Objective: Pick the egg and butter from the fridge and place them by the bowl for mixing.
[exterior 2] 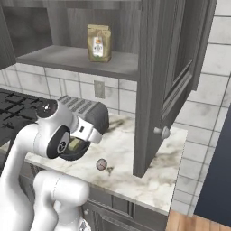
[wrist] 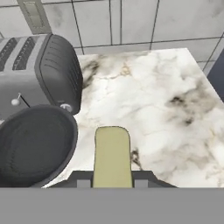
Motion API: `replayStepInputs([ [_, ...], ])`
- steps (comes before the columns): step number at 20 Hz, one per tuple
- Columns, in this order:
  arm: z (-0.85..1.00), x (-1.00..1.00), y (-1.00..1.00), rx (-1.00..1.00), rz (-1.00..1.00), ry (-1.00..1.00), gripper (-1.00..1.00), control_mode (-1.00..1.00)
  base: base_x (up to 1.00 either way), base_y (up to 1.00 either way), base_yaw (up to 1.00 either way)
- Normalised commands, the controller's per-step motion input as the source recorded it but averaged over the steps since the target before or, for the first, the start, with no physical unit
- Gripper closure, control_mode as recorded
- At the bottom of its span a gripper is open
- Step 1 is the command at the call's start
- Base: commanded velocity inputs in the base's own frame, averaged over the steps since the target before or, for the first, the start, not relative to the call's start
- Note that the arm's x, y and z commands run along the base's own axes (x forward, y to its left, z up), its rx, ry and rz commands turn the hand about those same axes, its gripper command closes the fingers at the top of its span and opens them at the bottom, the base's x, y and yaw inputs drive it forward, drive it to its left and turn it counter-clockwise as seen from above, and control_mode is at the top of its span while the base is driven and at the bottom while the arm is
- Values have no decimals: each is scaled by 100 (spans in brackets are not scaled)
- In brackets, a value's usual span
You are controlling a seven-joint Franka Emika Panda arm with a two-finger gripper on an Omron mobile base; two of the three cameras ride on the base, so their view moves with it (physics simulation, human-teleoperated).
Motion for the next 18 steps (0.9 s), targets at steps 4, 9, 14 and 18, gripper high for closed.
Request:
replayStepInputs([
  [4,-28,53,0,0,0,0,100,-100,0,0,0],
  [9,-35,50,0,0,1,7,100,-100,0,0,0],
  [14,-7,44,0,9,3,33,100,-100,0,0,0],
  [18,0,6,0,1,1,10,100,-100,0,0,0],
])
